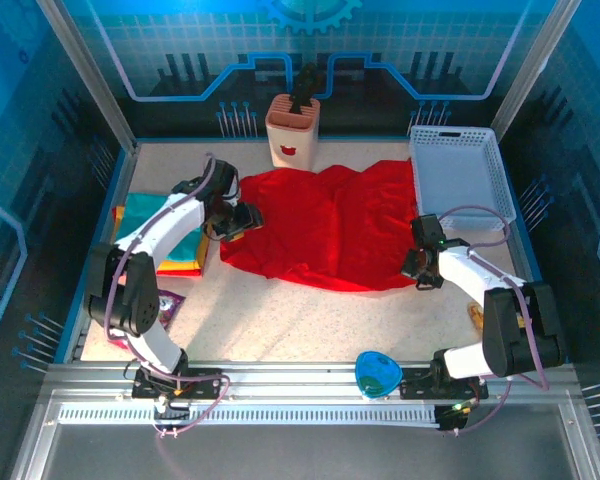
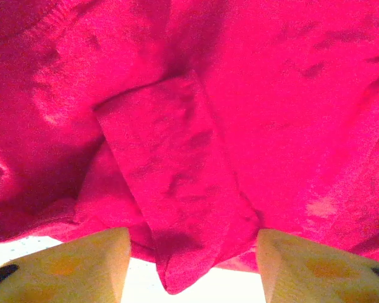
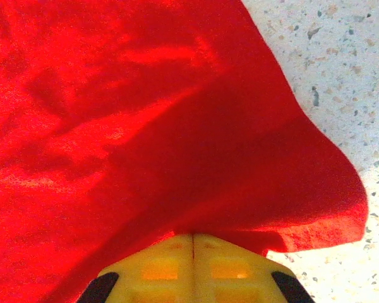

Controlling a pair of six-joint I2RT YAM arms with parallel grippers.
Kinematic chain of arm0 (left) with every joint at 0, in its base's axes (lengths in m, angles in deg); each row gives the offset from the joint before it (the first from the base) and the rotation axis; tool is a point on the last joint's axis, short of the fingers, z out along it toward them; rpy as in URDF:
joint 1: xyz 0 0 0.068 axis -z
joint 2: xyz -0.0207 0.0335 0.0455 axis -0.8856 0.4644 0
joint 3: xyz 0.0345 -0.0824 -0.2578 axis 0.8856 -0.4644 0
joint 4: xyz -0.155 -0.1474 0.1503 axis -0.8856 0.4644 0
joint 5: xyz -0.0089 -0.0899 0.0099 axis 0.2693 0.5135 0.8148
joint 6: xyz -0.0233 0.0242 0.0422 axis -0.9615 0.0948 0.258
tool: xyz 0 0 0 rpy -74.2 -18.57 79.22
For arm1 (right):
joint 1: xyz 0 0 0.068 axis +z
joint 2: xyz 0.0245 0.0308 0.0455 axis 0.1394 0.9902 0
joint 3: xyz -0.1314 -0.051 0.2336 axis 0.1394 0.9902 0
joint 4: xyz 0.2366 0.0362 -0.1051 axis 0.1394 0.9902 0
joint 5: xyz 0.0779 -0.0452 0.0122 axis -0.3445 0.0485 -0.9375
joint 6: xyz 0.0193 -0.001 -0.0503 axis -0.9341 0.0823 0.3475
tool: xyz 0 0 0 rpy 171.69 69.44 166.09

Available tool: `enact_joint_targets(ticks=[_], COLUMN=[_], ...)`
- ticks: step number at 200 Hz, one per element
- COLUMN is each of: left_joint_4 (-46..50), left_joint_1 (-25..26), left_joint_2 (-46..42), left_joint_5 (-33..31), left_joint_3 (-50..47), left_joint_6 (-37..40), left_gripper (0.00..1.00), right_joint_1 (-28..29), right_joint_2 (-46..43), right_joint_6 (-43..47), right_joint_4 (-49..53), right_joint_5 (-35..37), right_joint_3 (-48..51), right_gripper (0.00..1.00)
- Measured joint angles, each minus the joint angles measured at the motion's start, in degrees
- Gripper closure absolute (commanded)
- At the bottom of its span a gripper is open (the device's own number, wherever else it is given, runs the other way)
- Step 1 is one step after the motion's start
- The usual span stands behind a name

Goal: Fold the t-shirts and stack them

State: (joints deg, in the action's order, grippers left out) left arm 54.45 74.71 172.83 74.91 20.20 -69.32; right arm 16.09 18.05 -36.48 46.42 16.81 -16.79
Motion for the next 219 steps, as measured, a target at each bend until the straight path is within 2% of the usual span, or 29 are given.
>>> enact_joint_targets(ticks=[40,48,60,91,111,143,182,219], left_joint_4=[-2.45,-3.15,-4.94,-12.76,-16.96,-20.9,-24.09,-25.49], left_joint_1=[1.22,2.84,6.29,13.86,15.28,15.78,15.78,15.78], left_joint_2=[-10.56,-12.96,-15.23,-14.95,-13.42,-12.07,-10.25,-7.89], left_joint_5=[-0.11,-0.24,-0.52,-0.5,-0.83,-3.17,-4.94,-5.42], left_joint_3=[-11.32,-13.94,-17.4,-25.16,-28.68,-29.09,-29.05,-29.03], left_joint_6=[-1.07,-2.05,-3.48,-9.31,-13.11,-16.41,-17.27,-18.27], left_gripper=[0.46,0.47,0.47,0.47,0.47,0.47,0.53,0.66], right_joint_1=[-0.02,-0.02,-0.02,-0.07,-0.13,-0.17,-0.26,-0.28], right_joint_2=[-1.01,-1.16,-1.18,-1.18,-1.25,-2.54,-5.03,-6.01], right_joint_6=[0.9,1.11,1.46,2.75,2.82,2.91,3.02,3.04], right_joint_4=[-1.07,-1.14,-1.66,-2.89,-3.19,-3.13,-2.86,-2.49], right_joint_5=[-0.61,-0.9,-1.25,-2.69,-3.04,-3.19,-3.1,-2.93], right_joint_3=[0.52,0.57,0.7,1.31,1.31,1.33,1.55,2.08], right_gripper=[0.94,0.9,0.77,0.61,0.54,0.43,0.39,0.38])
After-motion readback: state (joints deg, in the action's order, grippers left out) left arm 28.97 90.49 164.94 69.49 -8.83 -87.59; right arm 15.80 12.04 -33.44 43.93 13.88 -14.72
